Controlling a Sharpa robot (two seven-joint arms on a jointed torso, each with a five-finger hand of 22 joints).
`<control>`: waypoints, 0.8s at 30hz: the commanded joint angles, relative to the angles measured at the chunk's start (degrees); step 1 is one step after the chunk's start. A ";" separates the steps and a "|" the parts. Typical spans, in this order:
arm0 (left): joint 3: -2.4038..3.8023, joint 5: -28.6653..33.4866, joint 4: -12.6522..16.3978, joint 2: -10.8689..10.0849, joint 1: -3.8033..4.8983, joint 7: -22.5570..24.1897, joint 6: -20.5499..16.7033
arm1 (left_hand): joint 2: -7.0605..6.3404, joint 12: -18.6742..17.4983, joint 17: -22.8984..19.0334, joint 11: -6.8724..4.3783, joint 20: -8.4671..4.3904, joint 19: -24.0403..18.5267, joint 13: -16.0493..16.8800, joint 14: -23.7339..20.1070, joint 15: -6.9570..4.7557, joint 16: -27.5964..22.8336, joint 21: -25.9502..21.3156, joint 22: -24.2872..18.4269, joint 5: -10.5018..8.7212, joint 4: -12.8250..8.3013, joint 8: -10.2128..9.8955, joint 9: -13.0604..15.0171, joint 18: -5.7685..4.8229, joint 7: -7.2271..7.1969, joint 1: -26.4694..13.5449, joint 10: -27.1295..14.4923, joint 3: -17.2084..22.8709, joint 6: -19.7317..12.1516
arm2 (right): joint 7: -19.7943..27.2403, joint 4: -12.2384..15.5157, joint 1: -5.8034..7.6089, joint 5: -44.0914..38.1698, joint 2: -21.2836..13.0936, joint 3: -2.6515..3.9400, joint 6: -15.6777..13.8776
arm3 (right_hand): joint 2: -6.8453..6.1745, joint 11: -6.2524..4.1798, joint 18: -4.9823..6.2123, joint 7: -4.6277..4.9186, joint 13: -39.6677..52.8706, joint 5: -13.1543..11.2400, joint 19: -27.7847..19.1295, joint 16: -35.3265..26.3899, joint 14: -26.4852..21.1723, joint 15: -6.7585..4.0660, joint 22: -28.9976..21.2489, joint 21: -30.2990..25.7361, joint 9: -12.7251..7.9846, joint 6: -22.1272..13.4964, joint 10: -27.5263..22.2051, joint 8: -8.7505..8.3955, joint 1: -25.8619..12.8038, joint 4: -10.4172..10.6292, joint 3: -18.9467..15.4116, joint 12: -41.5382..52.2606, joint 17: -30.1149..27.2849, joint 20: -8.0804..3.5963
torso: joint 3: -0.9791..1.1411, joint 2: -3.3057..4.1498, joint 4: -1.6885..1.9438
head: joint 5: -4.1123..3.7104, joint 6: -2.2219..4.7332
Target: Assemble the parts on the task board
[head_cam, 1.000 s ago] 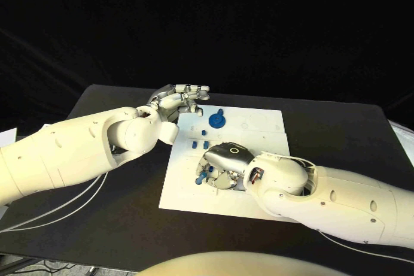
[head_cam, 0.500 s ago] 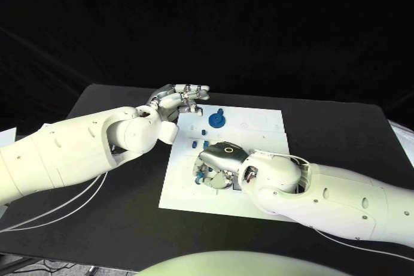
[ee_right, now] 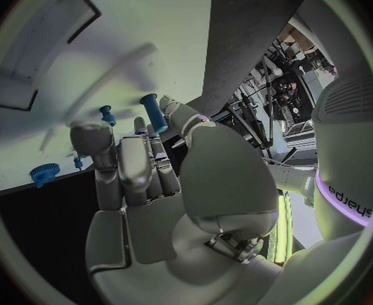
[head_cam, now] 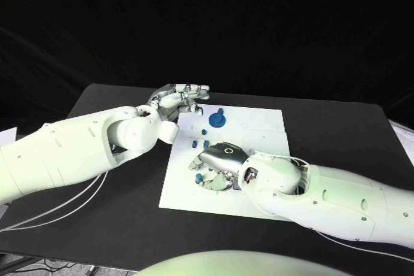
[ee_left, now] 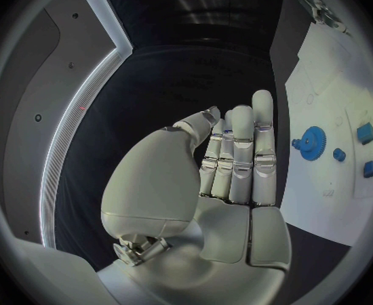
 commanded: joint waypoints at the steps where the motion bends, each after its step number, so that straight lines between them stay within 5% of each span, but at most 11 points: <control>1: 0.03 -0.26 -0.06 0.06 -0.01 -0.20 1.32 | 0.08 0.35 -0.05 0.19 0.30 0.21 0.06 -0.39 -0.04 0.39 -0.31 -0.09 0.12 -0.34 0.28 -0.09 0.59 -0.14 0.27 -0.39 0.00 -0.32 | 0.69 0.31 -0.02 -0.02 -0.37 0.03 -5.02 | -0.25 0.90 1.57 -0.44 0.45 0.58 -2.21 -2.29 -1.31 0.94 -4.14 -2.85 0.05 -2.41 -5.24 0.05 0.35 0.41 -3.99 0.33 -3.21 0.57 | 0.08 0.02 0.01 | -0.04 0.02; 6: 0.03 -0.26 -0.16 0.05 -0.01 -0.35 1.41 | 0.10 0.45 -0.11 0.21 0.31 0.21 0.08 -0.41 -0.03 0.43 -0.33 -0.10 0.11 -0.38 0.32 -0.12 0.59 -0.11 0.29 -0.52 -0.02 -0.39 | 1.72 1.21 -0.02 1.79 -1.75 0.04 -8.75 | 1.19 1.01 1.79 -0.75 1.83 1.04 -2.79 -2.34 -2.16 1.11 -5.12 -3.55 0.20 -4.99 -8.18 0.30 2.85 1.61 -9.91 5.56 -4.52 0.95 | 0.07 -0.01 0.04 | -0.21 -0.05; 12: 0.03 -0.26 -0.30 -0.09 -0.01 -0.50 1.49 | 0.10 0.46 -0.11 0.21 0.31 0.21 0.08 -0.42 -0.03 0.43 -0.33 -0.10 0.11 -0.39 0.32 -0.12 0.59 -0.11 0.29 -0.53 -0.02 -0.40 | 3.55 4.11 0.31 6.63 -5.75 0.40 -13.46 | 2.98 0.06 1.65 0.78 3.52 2.42 -2.09 -1.71 -1.82 0.40 -4.16 -2.84 0.60 -3.67 -6.91 1.80 4.53 1.45 -11.04 12.64 -4.89 0.45 | 0.07 -0.05 -0.10 | -0.55 -0.01; 16: 0.03 -0.27 -0.28 -0.20 -0.01 -0.54 1.54 | 0.09 0.48 -0.12 0.22 0.31 0.21 0.09 -0.42 -0.03 0.44 -0.33 -0.10 0.11 -0.40 0.33 -0.12 0.59 -0.11 0.30 -0.56 -0.03 -0.42 | 3.28 6.94 1.38 12.76 -10.42 0.79 -13.35 | 4.17 -0.15 0.65 1.04 4.02 2.82 0.76 0.53 0.17 0.39 1.70 1.04 0.65 -2.56 -1.92 2.38 4.16 1.60 -10.69 16.29 -2.42 0.51 | 0.07 -0.08 -0.19 | -1.07 0.14; 18: 0.03 -0.27 -0.28 -0.28 -0.01 -0.57 1.54 | 0.09 0.48 -0.12 0.22 0.31 0.21 0.09 -0.42 -0.03 0.44 -0.33 -0.10 0.11 -0.40 0.33 -0.12 0.59 -0.11 0.30 -0.56 -0.03 -0.42 | 2.06 8.33 2.13 15.97 -13.25 0.90 -11.98 | 4.86 -0.97 -0.09 0.80 4.74 2.87 2.81 2.64 1.18 -0.12 6.71 4.27 0.76 -1.55 3.64 2.84 3.26 2.23 -10.56 18.90 0.39 0.25 | 0.03 -0.09 -0.18 | -1.60 0.34; 24: 0.02 -0.59 -0.13 -0.80 -0.02 -0.62 1.43 | 0.09 0.48 -0.12 0.22 0.31 0.21 0.09 -0.42 -0.03 0.44 -0.33 -0.10 0.11 -0.40 0.33 -0.12 0.59 -0.11 0.30 -0.56 -0.03 -0.42 | -3.67 11.65 3.61 18.46 -21.40 0.80 -9.46 | 2.65 -4.05 -1.38 -1.67 10.42 4.86 6.02 7.08 2.70 -2.83 14.69 9.73 1.33 3.33 15.69 4.97 -1.44 4.95 -14.03 27.90 6.09 -2.18 | -0.08 -0.40 -1.05 | -3.00 0.77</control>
